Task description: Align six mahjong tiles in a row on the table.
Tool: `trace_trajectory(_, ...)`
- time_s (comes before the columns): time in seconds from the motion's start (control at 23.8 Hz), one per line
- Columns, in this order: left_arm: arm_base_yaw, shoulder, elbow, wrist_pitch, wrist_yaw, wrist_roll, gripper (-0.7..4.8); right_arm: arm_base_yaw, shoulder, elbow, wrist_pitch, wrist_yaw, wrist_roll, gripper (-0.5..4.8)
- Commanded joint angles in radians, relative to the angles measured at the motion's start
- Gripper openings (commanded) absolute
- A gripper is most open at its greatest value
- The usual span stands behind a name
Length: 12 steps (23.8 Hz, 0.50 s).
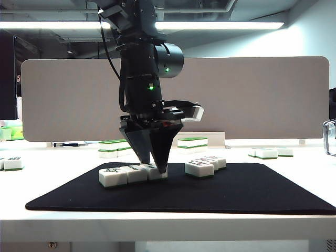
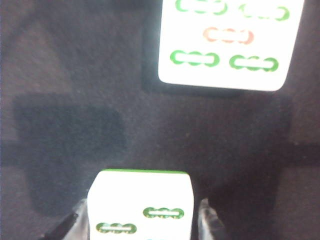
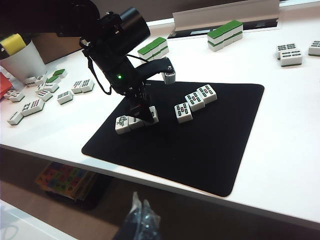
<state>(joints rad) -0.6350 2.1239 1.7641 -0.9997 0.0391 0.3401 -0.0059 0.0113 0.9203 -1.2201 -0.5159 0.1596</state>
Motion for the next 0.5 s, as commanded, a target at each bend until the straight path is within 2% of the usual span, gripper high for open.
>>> trace_trajectory(0.04,-0.009,-0.031,0.005,0.014,0.007,0.000,3.02,0.001,-0.012,0.003,0.013,0.002,-0.003,-0.01)
trace_trajectory(0.21,-0.026,-0.048,0.006,0.086,0.019,-0.005,3.14,0.001,-0.012,0.003,0.013,0.002,-0.003,-0.01)
trace_trajectory(0.34,-0.048,-0.040,0.005,0.153,0.063,-0.030,3.15,0.001,-0.012,0.003,0.013,0.002,-0.003,-0.01)
trace_trajectory(0.5,-0.070,-0.021,0.004,0.239,0.055,-0.039,3.23,0.001,-0.012,0.003,0.013,0.002,-0.003,-0.01)
